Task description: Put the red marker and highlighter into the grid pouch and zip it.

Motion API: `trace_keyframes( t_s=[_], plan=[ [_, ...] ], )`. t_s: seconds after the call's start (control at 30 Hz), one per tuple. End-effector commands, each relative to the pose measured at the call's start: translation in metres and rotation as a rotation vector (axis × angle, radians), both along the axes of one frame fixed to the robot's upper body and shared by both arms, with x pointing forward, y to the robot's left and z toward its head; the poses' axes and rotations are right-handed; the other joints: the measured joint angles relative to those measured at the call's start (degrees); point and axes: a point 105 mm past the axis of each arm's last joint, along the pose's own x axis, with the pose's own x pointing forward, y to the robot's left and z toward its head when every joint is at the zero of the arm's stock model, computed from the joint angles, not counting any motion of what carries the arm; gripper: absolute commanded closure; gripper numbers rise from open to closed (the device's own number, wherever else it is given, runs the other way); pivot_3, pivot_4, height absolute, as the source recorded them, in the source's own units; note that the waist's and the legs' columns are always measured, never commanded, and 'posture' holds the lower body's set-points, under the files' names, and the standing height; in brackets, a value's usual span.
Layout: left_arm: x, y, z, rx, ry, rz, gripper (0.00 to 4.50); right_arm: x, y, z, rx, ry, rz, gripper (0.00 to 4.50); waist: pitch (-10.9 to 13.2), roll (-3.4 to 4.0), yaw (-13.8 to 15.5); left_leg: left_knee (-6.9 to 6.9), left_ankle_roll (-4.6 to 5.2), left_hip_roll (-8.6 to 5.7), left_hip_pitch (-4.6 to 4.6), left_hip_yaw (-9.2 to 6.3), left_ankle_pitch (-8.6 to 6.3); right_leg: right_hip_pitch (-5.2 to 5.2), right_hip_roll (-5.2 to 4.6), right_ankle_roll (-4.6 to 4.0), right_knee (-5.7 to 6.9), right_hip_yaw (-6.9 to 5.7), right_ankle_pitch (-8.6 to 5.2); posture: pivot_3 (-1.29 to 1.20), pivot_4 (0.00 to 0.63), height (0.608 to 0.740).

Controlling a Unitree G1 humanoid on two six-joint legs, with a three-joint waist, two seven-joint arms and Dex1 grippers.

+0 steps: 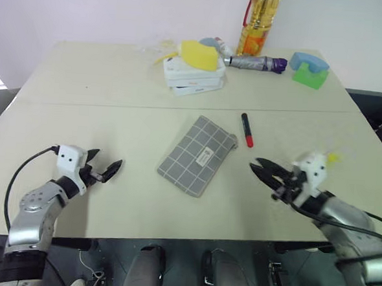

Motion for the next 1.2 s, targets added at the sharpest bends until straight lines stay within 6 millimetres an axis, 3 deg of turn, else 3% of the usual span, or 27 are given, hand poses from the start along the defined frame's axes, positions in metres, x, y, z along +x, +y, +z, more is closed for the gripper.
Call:
trace_keyframes(
  t_s=[0.03, 0.47, 0.73, 0.97, 1.2],
  plan=[
    [-0.001, -0.004, 0.017, 0.019, -0.076, -0.026, 0.00, 0.007, 0.010, 0.007, -0.006, -0.036, -0.003, 4.45, 0.0, 0.00, -0.1, 0.00, 0.00, -0.02, 0.00, 0.00, 0.00, 0.00, 0.00, 0.00, 0.00, 0.00, 0.00, 0.00, 0.150, 0.740],
    [-0.028, -0.020, 0.023, 0.192, -0.155, -0.195, 0.00, 0.045, 0.016, -0.001, -0.085, -0.046, -0.078, 4.45, 0.0, 0.00, -0.1, -0.01, 0.00, -0.01, 0.01, 0.05, 0.00, -0.06, 0.02, -0.04, 0.03, 0.01, 0.00, 0.00, 0.150, 0.740],
    [-0.065, -0.082, 0.014, 0.380, -0.165, -0.635, 0.00, 0.087, 0.044, -0.015, -0.152, -0.028, -0.144, 4.45, 0.0, 0.02, -0.4, -0.04, 0.00, 0.00, 0.00, 0.14, 0.00, -0.14, 0.03, -0.06, 0.05, 0.07, 0.00, 0.00, 0.150, 0.740],
    [-0.059, -0.109, 0.013, 0.548, -0.273, -0.732, 0.00, 0.110, 0.038, -0.056, -0.152, 0.226, -0.310, 4.45, 0.0, 0.01, -0.3, -0.03, 0.01, -0.02, -0.04, 0.17, 0.00, -0.14, 0.02, -0.03, 0.08, 0.07, 0.02, 0.00, 0.150, 0.740],
    [-0.052, -0.136, 0.009, 0.679, -0.367, -0.780, 0.00, 0.104, 0.054, -0.063, -0.015, 0.357, -0.317, 4.45, -0.1, 0.03, -0.2, -0.02, 0.01, 0.00, 0.03, 0.21, 0.01, -0.05, 0.03, -0.02, 0.08, 0.05, 0.03, 0.00, 0.150, 0.740]
  ],
)
